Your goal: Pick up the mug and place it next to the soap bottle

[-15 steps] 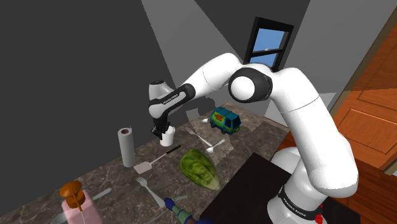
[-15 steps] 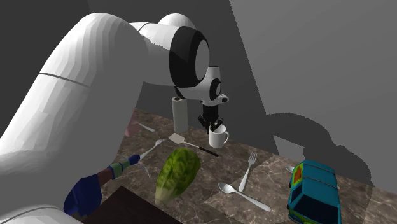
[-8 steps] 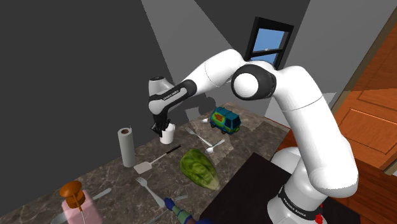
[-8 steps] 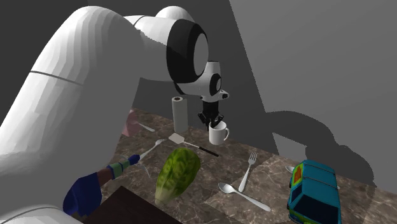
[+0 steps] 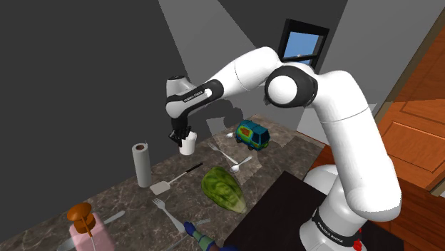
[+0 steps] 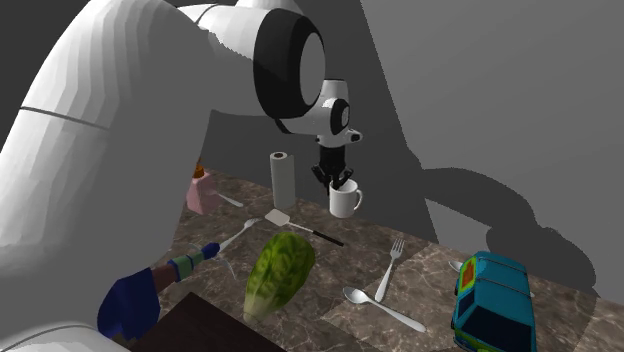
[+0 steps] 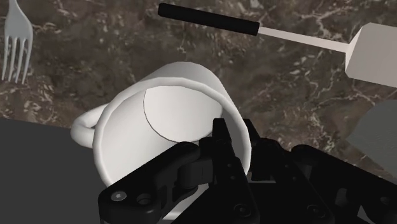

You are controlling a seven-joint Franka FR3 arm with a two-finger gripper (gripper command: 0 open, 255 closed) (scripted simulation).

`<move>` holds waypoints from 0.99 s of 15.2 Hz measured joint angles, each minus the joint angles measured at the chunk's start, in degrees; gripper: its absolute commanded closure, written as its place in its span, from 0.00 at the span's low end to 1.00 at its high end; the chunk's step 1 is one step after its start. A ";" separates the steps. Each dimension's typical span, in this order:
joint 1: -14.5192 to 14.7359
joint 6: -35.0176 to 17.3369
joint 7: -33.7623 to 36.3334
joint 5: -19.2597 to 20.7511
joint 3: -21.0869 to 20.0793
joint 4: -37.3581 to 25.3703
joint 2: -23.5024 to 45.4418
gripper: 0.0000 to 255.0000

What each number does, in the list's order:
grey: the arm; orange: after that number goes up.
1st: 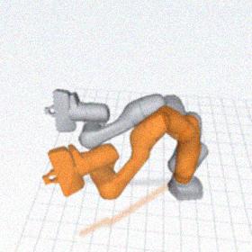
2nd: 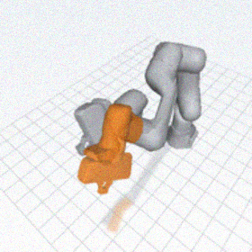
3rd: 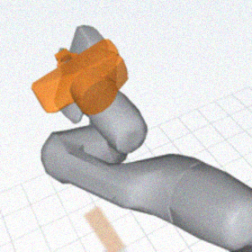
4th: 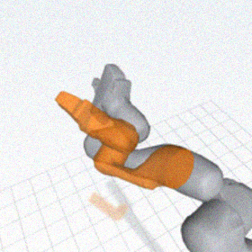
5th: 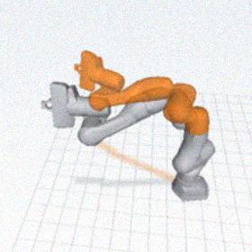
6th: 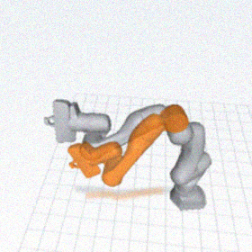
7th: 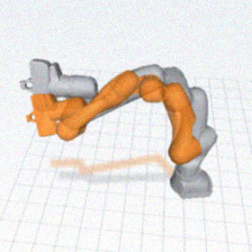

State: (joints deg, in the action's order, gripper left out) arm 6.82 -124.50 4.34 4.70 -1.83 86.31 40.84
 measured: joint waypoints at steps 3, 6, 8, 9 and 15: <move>0.05 1.63 -0.02 -0.08 -0.07 -0.32 -1.30 1.00; -0.02 3.01 -0.16 -0.16 -0.11 -0.22 -2.79 1.00; 0.01 4.05 -0.19 -0.20 -0.15 -0.51 -3.54 1.00; 0.00 4.70 -0.23 -0.24 -0.17 -0.70 -4.00 1.00; -0.04 8.16 -0.47 -0.40 -0.24 -2.24 -5.91 1.00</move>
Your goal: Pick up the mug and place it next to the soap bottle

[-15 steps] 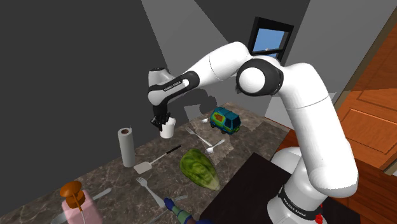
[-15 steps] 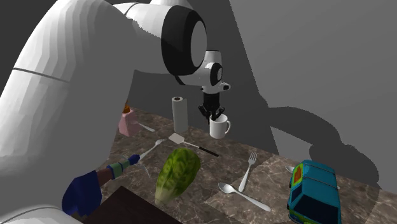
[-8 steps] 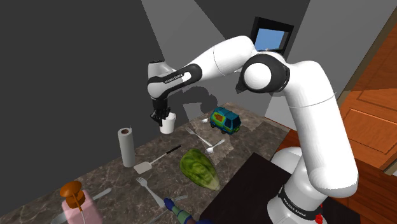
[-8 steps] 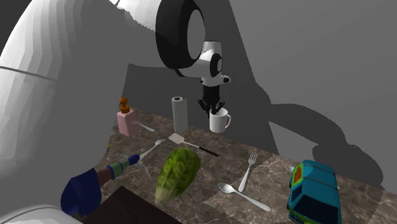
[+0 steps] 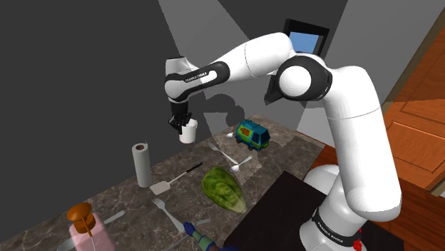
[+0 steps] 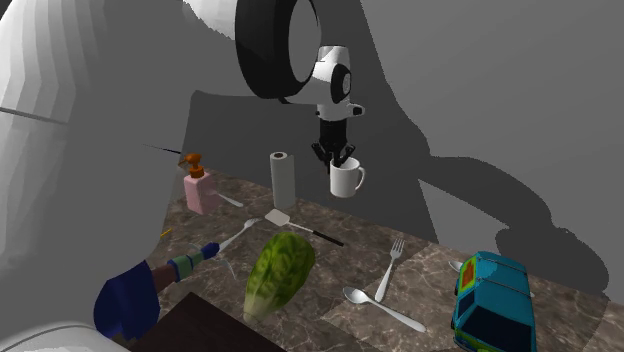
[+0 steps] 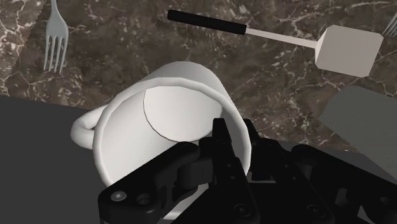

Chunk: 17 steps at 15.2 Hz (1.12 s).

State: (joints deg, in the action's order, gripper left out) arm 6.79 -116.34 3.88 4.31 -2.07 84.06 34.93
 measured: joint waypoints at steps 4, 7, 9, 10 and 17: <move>0.01 2.47 -0.15 -0.10 -0.05 -1.39 -1.09 1.00; 0.07 4.45 -0.19 -0.16 -0.10 -2.71 -1.76 1.00; 0.09 5.61 -0.24 -0.20 -0.12 -3.27 -2.36 1.00; 0.05 6.31 -0.34 -0.22 -0.11 -4.09 -2.25 1.00; 0.04 10.92 -0.64 -0.36 -0.15 -7.31 -3.64 1.00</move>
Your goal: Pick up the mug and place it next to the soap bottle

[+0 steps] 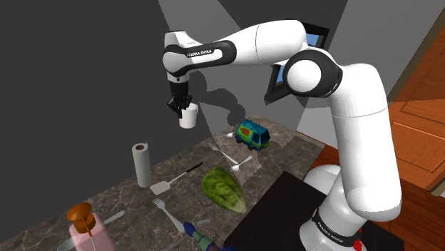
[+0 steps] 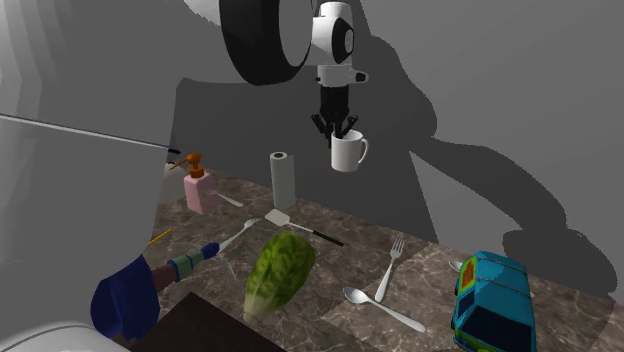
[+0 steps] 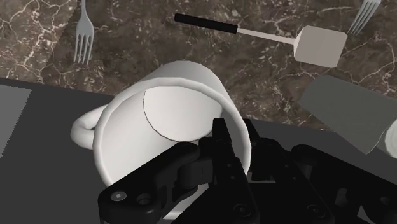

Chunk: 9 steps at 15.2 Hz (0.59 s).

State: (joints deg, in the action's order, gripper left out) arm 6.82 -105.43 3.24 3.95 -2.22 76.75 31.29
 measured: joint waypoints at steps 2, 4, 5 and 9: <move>0.06 1.38 0.00 -0.03 -0.02 -1.07 -0.33 1.00; 0.11 2.83 -0.04 -0.05 -0.04 -2.33 -0.50 1.00; 0.12 3.67 -0.09 -0.06 -0.05 -3.19 -0.49 1.00; 0.10 6.62 -0.32 -0.11 -0.04 -5.62 -1.01 1.00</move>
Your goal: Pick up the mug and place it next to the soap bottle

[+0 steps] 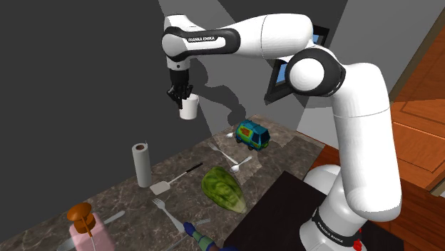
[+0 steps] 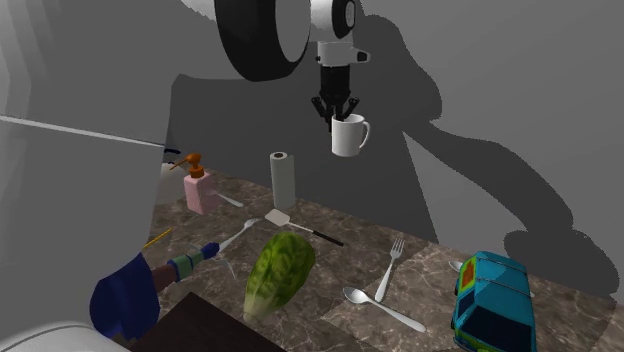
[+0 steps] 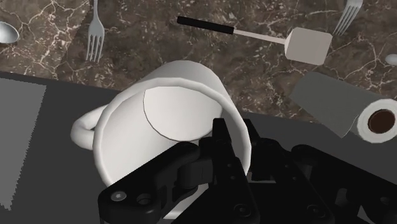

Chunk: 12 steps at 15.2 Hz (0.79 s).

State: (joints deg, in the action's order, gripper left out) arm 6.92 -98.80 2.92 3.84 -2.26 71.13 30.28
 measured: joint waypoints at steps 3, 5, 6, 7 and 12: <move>0.38 1.49 0.41 0.01 -0.11 -1.26 -0.21 1.00; 1.57 0.20 2.12 0.07 -0.58 2.37 -2.41 1.00; 2.29 -0.05 3.15 0.10 -0.88 3.87 -3.63 1.00; 2.87 -0.73 4.03 0.12 -1.14 5.92 -4.97 1.00; 6.57 -3.26 9.69 0.25 -2.90 13.38 -9.59 1.00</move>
State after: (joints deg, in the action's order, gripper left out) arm 13.49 -102.06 12.61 4.09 -5.16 84.51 20.69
